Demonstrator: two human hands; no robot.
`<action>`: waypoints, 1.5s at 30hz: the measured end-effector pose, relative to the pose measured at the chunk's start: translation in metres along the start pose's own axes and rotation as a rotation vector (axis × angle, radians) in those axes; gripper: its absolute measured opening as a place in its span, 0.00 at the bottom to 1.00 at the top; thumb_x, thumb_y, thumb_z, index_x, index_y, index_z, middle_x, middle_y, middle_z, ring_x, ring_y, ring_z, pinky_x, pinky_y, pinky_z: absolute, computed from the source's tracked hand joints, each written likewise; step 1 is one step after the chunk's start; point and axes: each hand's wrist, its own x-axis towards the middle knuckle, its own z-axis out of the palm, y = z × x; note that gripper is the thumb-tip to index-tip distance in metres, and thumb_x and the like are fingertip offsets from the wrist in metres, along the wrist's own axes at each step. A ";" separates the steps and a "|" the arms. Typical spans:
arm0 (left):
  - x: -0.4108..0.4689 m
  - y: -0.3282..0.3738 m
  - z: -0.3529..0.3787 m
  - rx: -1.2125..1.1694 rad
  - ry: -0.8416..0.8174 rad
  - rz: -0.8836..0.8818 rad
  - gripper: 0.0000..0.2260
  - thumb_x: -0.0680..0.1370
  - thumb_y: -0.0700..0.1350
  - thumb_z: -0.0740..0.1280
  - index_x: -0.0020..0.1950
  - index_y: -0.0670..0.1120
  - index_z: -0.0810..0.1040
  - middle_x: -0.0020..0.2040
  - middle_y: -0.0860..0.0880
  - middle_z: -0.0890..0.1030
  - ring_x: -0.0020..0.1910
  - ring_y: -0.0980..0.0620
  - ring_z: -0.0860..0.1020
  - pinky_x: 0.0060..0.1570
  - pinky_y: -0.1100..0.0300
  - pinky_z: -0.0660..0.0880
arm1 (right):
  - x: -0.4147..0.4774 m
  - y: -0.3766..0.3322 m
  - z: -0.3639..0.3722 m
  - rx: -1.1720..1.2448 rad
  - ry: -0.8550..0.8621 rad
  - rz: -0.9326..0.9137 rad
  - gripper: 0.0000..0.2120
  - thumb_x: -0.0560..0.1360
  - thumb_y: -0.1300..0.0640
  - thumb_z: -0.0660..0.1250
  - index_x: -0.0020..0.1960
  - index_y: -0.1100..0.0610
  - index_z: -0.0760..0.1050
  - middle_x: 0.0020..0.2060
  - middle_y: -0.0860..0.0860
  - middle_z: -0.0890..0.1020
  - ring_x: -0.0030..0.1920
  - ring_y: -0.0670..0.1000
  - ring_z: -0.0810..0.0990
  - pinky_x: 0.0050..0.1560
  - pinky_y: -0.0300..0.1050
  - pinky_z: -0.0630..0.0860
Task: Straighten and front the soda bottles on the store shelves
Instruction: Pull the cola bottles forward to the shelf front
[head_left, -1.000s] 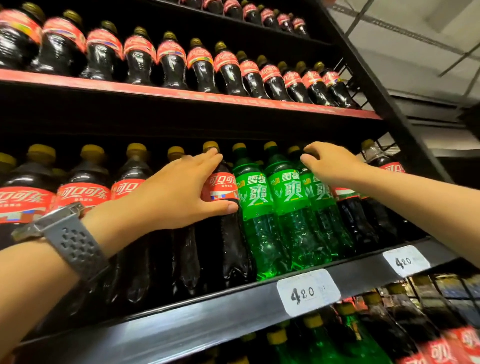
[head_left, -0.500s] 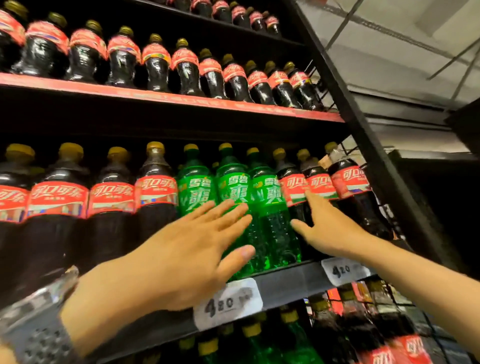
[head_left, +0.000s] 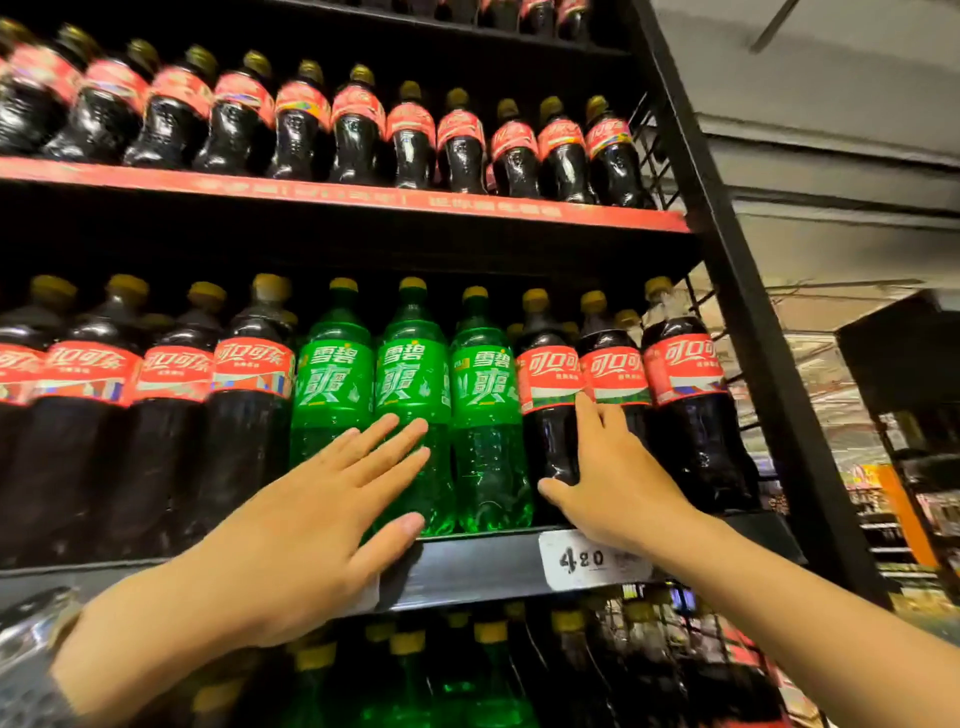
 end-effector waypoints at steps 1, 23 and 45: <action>0.001 0.004 0.000 0.003 0.035 -0.017 0.31 0.76 0.67 0.36 0.78 0.57 0.46 0.76 0.62 0.37 0.73 0.64 0.32 0.71 0.65 0.33 | -0.001 0.001 -0.001 0.019 -0.001 -0.007 0.48 0.71 0.44 0.70 0.77 0.56 0.42 0.72 0.54 0.56 0.68 0.61 0.65 0.64 0.54 0.69; 0.051 0.065 0.031 0.036 0.010 -0.009 0.34 0.75 0.66 0.29 0.78 0.52 0.39 0.76 0.56 0.32 0.71 0.59 0.26 0.75 0.56 0.39 | -0.028 0.064 -0.024 -0.340 0.105 0.053 0.33 0.79 0.37 0.45 0.78 0.55 0.46 0.77 0.54 0.40 0.76 0.54 0.35 0.76 0.54 0.41; 0.045 0.096 0.031 0.082 -0.031 -0.239 0.37 0.74 0.66 0.29 0.78 0.49 0.47 0.77 0.55 0.42 0.76 0.57 0.40 0.76 0.55 0.42 | -0.049 0.106 -0.023 -0.156 -0.039 -0.201 0.40 0.75 0.33 0.34 0.77 0.58 0.38 0.75 0.54 0.33 0.71 0.51 0.24 0.73 0.51 0.30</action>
